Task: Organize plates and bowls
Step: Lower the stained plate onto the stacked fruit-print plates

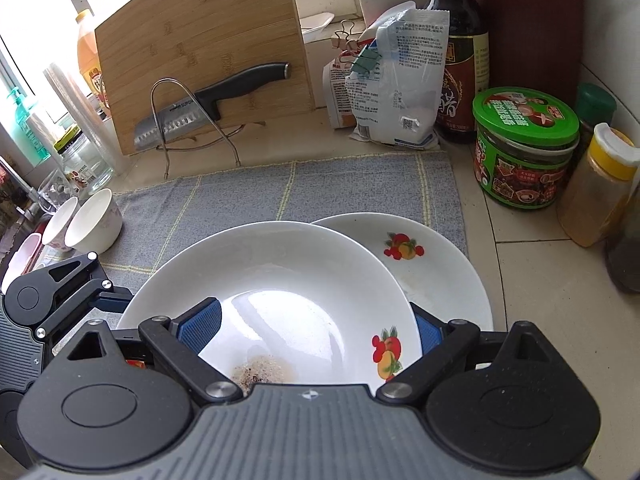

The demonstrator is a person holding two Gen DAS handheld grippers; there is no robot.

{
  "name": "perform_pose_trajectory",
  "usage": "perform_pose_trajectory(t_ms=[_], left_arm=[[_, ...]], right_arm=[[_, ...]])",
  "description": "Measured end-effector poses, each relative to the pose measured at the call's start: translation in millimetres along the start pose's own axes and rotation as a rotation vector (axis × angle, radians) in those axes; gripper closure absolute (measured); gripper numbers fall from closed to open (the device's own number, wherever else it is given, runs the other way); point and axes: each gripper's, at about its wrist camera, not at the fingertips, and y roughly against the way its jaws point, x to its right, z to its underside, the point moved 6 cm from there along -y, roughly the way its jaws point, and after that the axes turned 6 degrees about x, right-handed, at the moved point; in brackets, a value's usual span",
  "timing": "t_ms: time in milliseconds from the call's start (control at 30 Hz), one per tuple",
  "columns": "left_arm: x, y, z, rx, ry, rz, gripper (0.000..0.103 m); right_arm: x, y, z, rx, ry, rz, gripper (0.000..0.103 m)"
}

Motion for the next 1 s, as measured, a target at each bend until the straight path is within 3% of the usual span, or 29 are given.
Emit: perform_pose_trajectory(t_ms=[1000], left_arm=[[-1.2,-22.0,-3.2,-0.024,-0.028,-0.001,0.001]], right_arm=[[27.1,-9.7,12.0,-0.016,-0.031,0.034,0.005]])
